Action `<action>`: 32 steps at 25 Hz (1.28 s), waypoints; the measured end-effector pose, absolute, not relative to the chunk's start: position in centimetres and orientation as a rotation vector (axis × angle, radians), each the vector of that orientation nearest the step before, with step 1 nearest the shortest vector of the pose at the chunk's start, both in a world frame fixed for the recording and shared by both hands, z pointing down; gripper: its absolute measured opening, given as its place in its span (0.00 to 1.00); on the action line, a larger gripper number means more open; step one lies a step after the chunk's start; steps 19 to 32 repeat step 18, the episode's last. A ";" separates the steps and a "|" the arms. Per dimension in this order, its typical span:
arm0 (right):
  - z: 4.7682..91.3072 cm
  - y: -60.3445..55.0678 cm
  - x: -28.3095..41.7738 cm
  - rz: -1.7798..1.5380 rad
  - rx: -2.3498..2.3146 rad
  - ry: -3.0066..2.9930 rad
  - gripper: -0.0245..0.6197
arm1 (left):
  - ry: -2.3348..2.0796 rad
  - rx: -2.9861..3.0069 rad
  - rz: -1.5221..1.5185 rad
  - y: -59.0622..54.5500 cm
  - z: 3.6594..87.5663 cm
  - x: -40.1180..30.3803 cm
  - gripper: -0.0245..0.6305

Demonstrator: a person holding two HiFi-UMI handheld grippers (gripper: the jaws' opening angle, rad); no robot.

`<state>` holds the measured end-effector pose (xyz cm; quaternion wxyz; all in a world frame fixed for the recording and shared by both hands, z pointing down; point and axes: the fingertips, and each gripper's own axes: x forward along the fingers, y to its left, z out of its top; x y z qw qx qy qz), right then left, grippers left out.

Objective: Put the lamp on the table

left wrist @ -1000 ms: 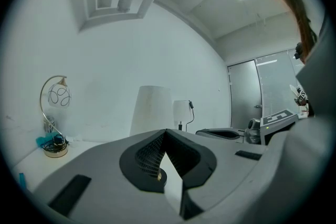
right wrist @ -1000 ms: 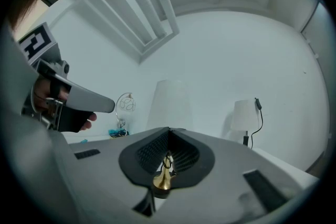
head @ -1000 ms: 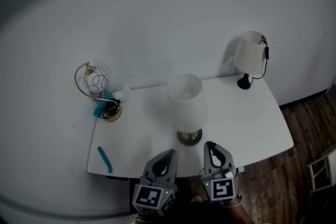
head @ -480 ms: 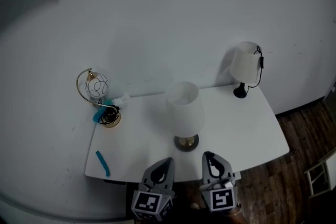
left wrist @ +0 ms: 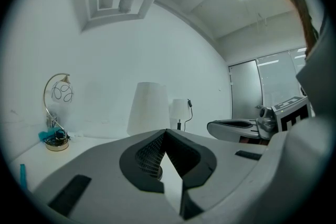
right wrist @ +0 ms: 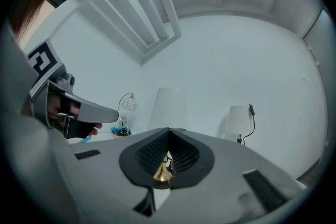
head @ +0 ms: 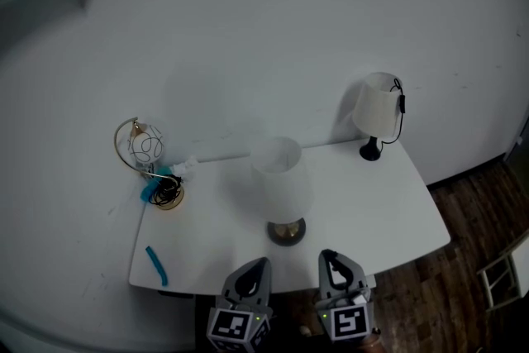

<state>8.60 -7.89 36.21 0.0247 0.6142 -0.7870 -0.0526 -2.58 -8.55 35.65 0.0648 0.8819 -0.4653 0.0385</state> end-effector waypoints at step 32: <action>36.0 -8.7 9.7 -0.143 1.948 -2.417 0.03 | -1.381 2.701 0.165 -8.9 35.5 -1.3 0.03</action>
